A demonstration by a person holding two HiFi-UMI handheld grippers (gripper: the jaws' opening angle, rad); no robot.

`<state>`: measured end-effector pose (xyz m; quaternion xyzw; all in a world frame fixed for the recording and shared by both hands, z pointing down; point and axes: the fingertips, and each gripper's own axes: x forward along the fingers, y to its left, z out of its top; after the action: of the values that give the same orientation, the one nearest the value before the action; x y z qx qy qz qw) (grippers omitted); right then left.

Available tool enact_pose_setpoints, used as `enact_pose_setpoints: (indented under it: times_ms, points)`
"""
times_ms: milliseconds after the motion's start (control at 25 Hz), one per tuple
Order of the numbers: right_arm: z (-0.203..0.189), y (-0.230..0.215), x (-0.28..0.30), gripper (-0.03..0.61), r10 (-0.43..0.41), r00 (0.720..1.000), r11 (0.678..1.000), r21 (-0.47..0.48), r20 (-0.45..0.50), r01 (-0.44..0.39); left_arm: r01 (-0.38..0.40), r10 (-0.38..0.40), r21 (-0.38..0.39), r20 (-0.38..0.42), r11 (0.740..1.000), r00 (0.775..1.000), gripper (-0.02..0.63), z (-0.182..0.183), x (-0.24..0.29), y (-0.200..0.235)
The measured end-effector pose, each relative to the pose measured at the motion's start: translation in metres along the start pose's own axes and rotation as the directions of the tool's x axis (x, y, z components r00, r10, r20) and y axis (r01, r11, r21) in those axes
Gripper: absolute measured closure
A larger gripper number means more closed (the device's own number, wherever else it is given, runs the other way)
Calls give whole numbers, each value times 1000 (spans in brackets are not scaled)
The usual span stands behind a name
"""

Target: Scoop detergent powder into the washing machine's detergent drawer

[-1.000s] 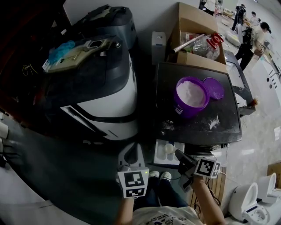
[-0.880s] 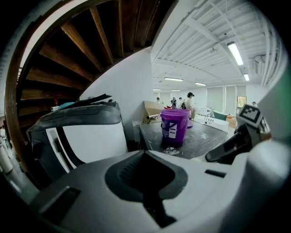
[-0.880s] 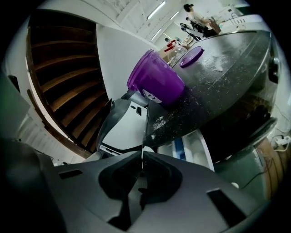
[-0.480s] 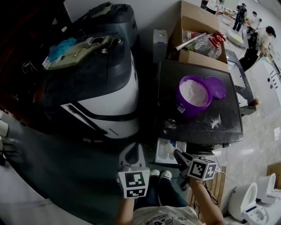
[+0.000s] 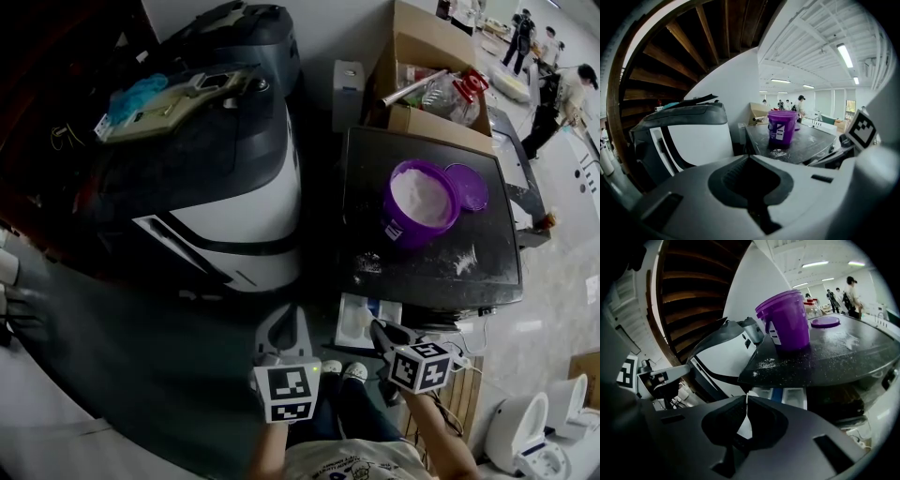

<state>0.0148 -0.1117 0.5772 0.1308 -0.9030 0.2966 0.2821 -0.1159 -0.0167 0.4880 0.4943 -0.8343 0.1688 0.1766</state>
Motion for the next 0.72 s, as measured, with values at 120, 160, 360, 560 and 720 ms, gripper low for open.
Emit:
enact_pose_setpoints:
  times_ms: [120, 160, 360, 560, 720]
  points:
    - [-1, 3, 3, 558, -21, 1000, 996, -81, -6, 21, -3, 3, -2, -4, 1000, 1000, 612, -3, -1, 2]
    - [-1, 5, 4, 558, -29, 1000, 993, -117, -7, 28, -4, 4, -3, -4, 1000, 1000, 612, -3, -1, 2]
    - [-2, 9, 9, 558, -77, 997, 953, -295, -15, 69, -10, 10, -8, -7, 1000, 1000, 612, -6, -2, 6]
    - [-1, 12, 13, 558, -115, 993, 897, -431, -9, 100, -17, 17, -14, -10, 1000, 1000, 612, -8, -3, 8]
    - [-3, 15, 18, 558, -141, 990, 827, -551, -7, 114, -22, 22, -17, -15, 1000, 1000, 612, -11, -5, 11]
